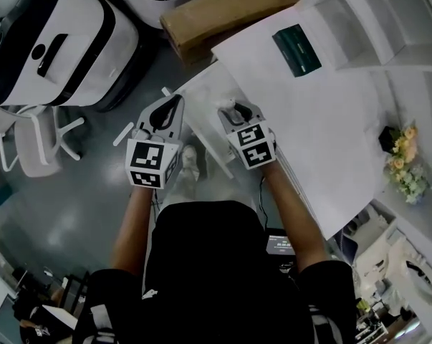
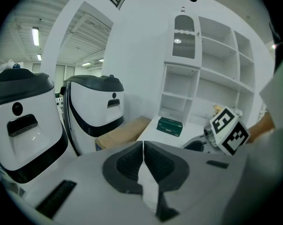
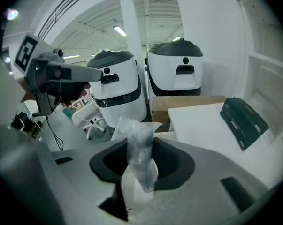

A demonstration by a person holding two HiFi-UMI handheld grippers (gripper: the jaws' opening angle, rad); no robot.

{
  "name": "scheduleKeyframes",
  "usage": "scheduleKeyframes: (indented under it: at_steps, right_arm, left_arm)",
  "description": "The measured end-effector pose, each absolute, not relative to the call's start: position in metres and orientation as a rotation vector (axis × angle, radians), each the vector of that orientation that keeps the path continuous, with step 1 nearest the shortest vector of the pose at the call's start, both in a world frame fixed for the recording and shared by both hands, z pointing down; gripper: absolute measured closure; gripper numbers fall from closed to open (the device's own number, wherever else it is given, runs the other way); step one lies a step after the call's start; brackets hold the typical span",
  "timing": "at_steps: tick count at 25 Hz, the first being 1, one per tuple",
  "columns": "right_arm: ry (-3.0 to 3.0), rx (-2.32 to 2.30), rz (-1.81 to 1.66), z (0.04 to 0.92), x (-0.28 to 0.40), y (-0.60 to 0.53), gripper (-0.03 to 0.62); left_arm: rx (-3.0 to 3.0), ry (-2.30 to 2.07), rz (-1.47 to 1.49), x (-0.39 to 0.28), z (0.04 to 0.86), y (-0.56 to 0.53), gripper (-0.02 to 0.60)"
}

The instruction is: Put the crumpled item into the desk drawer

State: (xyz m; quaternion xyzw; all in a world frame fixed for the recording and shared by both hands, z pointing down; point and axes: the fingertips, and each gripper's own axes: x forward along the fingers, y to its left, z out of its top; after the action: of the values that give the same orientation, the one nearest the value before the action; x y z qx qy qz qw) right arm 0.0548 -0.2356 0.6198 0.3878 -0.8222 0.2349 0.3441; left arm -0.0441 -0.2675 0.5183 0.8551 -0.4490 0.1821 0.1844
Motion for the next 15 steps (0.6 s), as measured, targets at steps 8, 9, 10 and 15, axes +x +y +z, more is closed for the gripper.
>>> scheduleKeyframes:
  at_steps: [8, 9, 10, 15]
  right_arm:
    - [-2.056, 0.918, 0.658, 0.677, 0.043, -0.222, 0.462]
    - [-2.047, 0.912, 0.666, 0.683, 0.042, -0.221, 0.461]
    - [-2.038, 0.906, 0.673, 0.689, 0.042, -0.219, 0.461]
    - [-1.995, 0.886, 0.716, 0.717, 0.044, -0.212, 0.459]
  left_arm:
    - [2.369, -1.261, 0.551, -0.055, 0.543, -0.258, 0.574]
    - [2.363, -1.261, 0.554, -0.057, 0.547, -0.256, 0.574]
    - [2.357, -1.261, 0.559, -0.059, 0.550, -0.255, 0.574]
    - [2.327, -1.252, 0.577, -0.061, 0.566, -0.249, 0.574]
